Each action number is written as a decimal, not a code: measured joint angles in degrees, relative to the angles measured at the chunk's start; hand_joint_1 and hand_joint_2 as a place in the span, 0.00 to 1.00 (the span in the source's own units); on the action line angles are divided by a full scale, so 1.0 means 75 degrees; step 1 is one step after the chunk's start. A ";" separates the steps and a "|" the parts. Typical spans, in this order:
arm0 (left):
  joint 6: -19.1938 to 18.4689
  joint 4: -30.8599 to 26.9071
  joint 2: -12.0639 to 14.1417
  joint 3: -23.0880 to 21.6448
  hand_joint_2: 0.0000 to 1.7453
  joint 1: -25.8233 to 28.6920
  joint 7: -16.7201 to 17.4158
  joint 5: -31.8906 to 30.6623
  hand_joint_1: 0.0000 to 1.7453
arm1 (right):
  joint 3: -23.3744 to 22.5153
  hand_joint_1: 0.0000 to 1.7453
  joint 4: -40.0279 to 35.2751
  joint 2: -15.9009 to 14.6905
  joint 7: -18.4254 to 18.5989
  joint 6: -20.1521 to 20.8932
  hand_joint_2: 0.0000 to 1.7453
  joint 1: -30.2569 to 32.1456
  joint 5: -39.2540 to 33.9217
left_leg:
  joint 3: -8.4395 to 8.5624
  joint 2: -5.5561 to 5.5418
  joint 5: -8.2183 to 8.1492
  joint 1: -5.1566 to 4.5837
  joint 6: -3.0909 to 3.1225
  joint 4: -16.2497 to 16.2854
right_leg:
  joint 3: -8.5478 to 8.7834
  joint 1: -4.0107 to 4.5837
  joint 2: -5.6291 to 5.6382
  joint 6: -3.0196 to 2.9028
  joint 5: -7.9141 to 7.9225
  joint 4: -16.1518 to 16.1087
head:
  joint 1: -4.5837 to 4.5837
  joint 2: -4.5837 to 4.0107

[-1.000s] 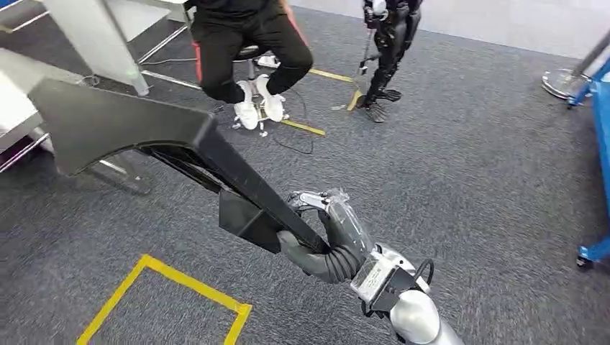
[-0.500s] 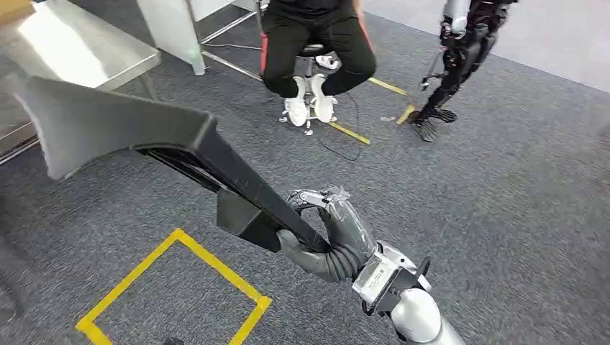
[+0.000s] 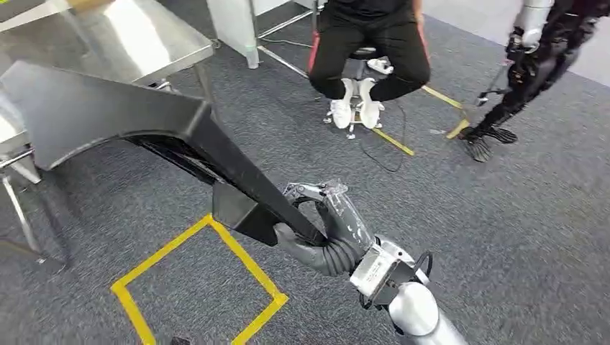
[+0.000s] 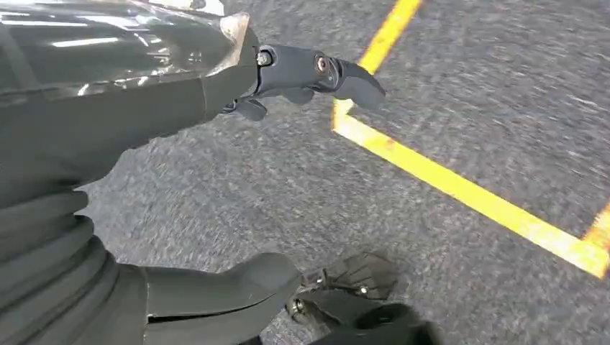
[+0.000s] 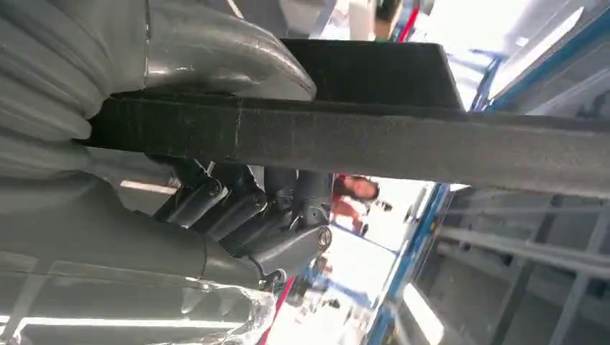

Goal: Take the parts from the cabinet and place them on the table.

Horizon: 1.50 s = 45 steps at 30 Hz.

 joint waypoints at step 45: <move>0.0038 -0.0189 0.0012 0.0029 1.00 0.0082 -0.0131 -0.0006 0.00 | 0.0012 1.00 0.0006 -0.0122 0.0067 -0.0198 1.00 0.0078 -0.0044 | 0.1411 -0.0142 0.1061 -0.0056 0.0454 -0.2510 | -0.0963 0.0077 0.0407 0.0217 -0.1061 0.2312 | 0.0050 0.0000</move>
